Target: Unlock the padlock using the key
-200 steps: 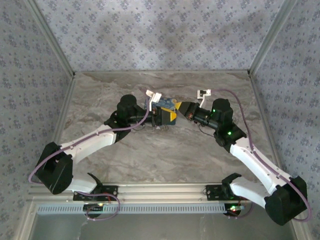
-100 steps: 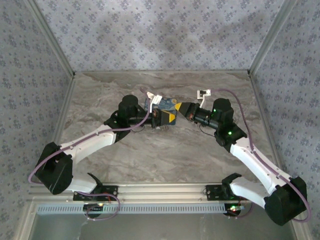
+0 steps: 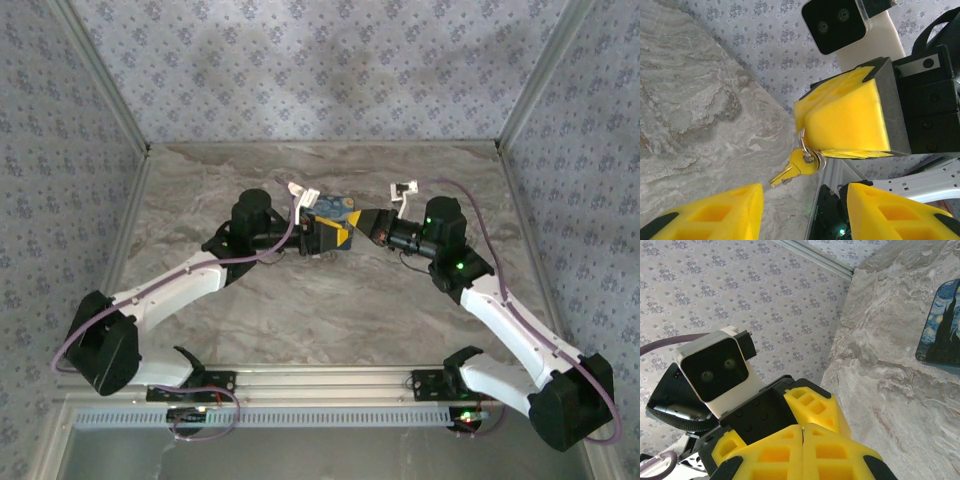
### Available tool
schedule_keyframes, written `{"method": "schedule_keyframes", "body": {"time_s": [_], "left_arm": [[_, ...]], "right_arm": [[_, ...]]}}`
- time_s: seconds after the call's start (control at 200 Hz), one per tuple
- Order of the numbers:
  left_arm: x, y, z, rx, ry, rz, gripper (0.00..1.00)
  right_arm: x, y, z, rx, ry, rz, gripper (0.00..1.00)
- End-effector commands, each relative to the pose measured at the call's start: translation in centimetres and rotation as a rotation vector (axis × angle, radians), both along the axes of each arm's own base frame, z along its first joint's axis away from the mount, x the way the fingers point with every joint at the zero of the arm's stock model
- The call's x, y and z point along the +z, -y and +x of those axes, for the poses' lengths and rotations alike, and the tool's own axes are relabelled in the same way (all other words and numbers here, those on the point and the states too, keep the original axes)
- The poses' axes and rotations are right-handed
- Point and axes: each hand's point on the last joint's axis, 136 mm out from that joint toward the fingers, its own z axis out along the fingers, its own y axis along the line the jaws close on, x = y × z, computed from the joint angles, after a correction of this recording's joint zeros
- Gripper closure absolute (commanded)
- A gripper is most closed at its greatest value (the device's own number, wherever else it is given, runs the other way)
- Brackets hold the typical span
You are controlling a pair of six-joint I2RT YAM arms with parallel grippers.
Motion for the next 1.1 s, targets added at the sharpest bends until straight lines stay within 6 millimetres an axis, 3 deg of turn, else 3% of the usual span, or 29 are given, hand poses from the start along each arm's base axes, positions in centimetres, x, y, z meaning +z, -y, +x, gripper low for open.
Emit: {"method": "schedule_keyframes", "body": {"time_s": [0.0,0.31,0.765,0.839,1.094], "left_arm": [[3.1,-0.1,-0.3,-0.014,0.087,-0.06,0.47],[4.1,0.5,-0.5,-0.056,0.102,-0.087,0.41],[3.0,1.3,-1.1,-0.085,0.07,-0.062,0.47],[2.9,1.2,-1.1,-0.083,0.07,-0.059,0.56],[2.7,1.2,-0.8,-0.073,0.073,-0.044,0.7]], "right_arm": [[1.8,-0.1,-0.3,0.025,0.038,0.021,1.0],[2.2,-0.4,-0.3,0.038,0.034,0.052,1.0],[2.4,-0.4,-0.1,0.036,0.031,0.068,1.0],[2.4,-0.3,-0.1,0.032,0.032,0.07,1.0],[2.3,-0.1,-0.1,0.028,0.031,0.074,1.0]]}}
